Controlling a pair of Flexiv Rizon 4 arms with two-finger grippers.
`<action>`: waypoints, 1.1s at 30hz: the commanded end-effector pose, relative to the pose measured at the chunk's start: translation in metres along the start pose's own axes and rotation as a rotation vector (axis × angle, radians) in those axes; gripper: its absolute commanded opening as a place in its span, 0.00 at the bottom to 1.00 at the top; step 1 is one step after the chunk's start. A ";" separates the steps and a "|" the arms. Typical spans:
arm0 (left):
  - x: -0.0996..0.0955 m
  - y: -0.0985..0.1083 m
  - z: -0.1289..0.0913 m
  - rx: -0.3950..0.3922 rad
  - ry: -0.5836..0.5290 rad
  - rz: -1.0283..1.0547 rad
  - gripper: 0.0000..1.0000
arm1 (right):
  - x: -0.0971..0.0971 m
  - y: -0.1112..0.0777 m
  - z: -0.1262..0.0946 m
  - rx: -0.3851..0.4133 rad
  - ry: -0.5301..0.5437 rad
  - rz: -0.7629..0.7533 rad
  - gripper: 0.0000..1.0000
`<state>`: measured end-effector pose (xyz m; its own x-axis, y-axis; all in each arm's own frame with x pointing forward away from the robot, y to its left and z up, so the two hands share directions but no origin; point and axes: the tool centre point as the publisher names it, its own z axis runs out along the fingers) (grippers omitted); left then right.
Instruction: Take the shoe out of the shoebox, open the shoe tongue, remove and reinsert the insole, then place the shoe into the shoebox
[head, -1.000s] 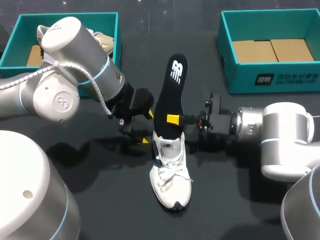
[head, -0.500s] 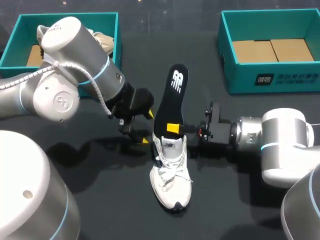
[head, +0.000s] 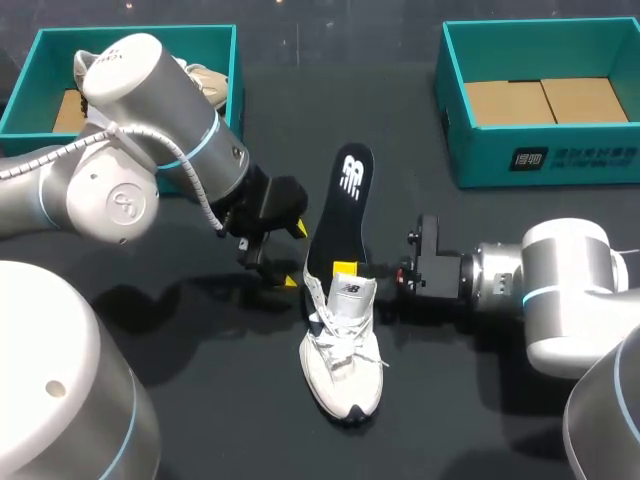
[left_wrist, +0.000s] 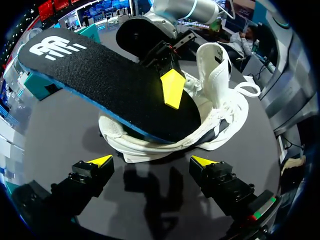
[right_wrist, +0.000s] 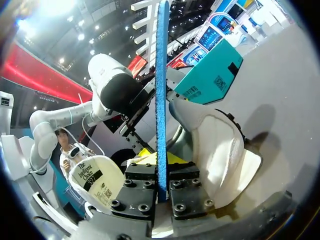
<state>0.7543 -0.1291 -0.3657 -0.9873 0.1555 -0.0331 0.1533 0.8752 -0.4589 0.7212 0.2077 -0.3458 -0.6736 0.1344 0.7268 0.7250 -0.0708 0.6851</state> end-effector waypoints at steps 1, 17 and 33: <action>0.000 0.000 0.001 -0.001 0.000 0.001 1.00 | 0.000 -0.009 0.000 0.004 0.007 -0.004 0.00; 0.000 0.000 0.001 -0.001 0.000 0.001 1.00 | 0.005 0.009 0.006 0.033 0.043 -0.058 0.19; 0.000 0.000 0.001 -0.001 0.000 0.001 1.00 | 0.011 0.022 0.003 0.061 0.038 -0.088 0.28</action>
<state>0.7543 -0.1291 -0.3657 -0.9873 0.1555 -0.0331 0.1533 0.8752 -0.4589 0.7296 0.2124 -0.3258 -0.7399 0.0968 0.6657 0.6682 -0.0093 0.7439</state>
